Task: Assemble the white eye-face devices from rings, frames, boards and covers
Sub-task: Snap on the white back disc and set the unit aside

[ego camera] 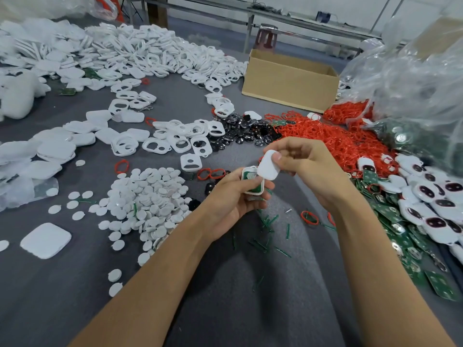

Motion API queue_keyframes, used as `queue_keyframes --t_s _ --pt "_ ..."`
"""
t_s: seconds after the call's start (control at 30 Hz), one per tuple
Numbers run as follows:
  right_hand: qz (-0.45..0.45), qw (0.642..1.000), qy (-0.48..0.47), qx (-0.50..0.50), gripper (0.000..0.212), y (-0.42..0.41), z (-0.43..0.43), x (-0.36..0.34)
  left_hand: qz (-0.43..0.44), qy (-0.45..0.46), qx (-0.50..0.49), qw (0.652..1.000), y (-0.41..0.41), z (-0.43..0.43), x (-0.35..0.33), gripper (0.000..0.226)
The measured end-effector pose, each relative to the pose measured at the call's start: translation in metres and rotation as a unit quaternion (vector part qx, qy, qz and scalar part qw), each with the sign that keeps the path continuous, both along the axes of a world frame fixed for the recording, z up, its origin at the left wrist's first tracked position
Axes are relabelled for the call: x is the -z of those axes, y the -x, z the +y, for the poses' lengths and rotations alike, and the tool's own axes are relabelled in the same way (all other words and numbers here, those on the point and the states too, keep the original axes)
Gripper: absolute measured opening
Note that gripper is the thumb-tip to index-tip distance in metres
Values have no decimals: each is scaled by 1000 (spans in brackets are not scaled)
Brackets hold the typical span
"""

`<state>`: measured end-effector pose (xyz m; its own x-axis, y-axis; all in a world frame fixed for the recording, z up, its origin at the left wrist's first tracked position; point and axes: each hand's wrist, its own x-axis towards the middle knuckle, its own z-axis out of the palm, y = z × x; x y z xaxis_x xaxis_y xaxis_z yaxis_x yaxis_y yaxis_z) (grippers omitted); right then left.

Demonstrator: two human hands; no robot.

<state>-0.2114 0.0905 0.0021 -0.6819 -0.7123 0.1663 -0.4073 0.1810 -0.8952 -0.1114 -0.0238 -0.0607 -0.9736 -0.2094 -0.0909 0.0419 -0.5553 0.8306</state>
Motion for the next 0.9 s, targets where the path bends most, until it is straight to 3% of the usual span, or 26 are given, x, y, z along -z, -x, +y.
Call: queue_keyframes --t_s 0.13,0.37,0.9 --pt "-5 999 19 35 16 1 2 -1 -7 -25 -22 999 0 -2 -1 19" --pt "17 993 -68 -97 30 -8 -4 -5 -15 7 -27 1000 1 -2 1 18" --pt "20 991 -77 -110 17 0 2 -1 -20 38 -19 999 0 -1 0 33"
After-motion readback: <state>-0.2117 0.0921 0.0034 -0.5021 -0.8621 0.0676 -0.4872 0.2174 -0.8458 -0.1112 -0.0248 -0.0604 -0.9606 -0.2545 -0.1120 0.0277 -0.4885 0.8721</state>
